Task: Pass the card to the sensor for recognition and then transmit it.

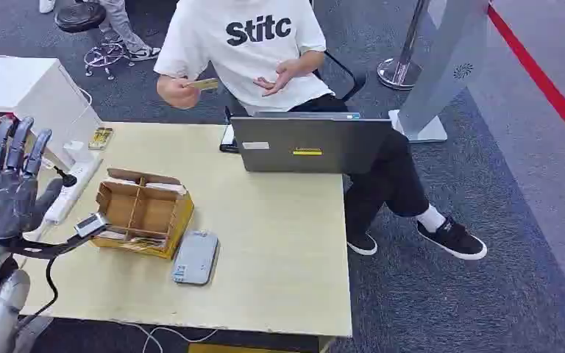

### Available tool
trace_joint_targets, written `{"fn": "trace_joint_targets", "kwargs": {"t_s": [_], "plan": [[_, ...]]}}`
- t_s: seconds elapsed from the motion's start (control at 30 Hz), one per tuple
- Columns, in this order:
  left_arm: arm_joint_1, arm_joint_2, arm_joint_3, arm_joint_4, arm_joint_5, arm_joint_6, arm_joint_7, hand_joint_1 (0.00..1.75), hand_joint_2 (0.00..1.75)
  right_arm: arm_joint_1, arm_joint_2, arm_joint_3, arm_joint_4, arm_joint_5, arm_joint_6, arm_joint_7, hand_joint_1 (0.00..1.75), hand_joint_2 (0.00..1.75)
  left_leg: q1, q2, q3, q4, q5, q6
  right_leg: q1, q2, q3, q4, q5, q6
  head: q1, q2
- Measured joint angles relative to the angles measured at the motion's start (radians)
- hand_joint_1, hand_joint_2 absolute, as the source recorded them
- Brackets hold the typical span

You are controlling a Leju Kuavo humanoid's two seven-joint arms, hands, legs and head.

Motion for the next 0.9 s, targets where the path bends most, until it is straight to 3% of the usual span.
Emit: {"fn": "trace_joint_targets", "kwargs": {"t_s": [0.1,0.27,0.53,0.57,0.9], "plan": [[-0.007,0.058,-0.076,0.037,0.018,0.003,0.036,0.0,1.75,0.007,-0.003,0.007,0.0,-0.002,-0.005,0.025,0.0,1.75,0.0,0.002,-0.001,0.0,-0.001,0.001,0.0,0.002,-0.001,-0.001,0.0,0.0,0.0,0.0],[-0.005,0.104,-0.128,0.047,0.022,0.01,0.051,0.0,1.75,0.008,-0.004,0.015,0.0,-0.003,-0.008,0.019,0.0,1.75,0.0,0.001,-0.001,0.0,-0.003,0.002,0.0,0.001,-0.002,-0.002,-0.001,0.0,0.0,0.0],[-0.005,0.106,-0.178,0.05,0.022,0.011,0.062,0.03,1.75,0.008,-0.004,0.025,0.0,0.003,-0.007,-0.005,0.0,1.75,0.0,0.001,-0.001,0.0,-0.003,0.002,0.0,0.001,-0.002,-0.002,-0.001,0.0,0.0,0.0],[-0.005,0.106,-0.18,0.051,0.022,0.012,0.065,1.75,1.75,0.008,-0.004,0.025,0.0,0.003,-0.007,-0.006,0.0,1.75,0.0,0.001,-0.001,0.0,-0.003,0.002,0.0,0.001,-0.002,-0.002,-0.001,0.0,0.0,0.0],[0.011,0.107,-0.193,0.053,0.043,0.021,0.066,1.75,1.75,0.009,-0.005,0.026,0.0,0.003,-0.01,0.006,0.0,1.75,0.0,0.001,-0.002,0.0,-0.003,0.002,0.0,0.001,-0.002,-0.002,-0.001,0.0,0.0,0.0]]}}
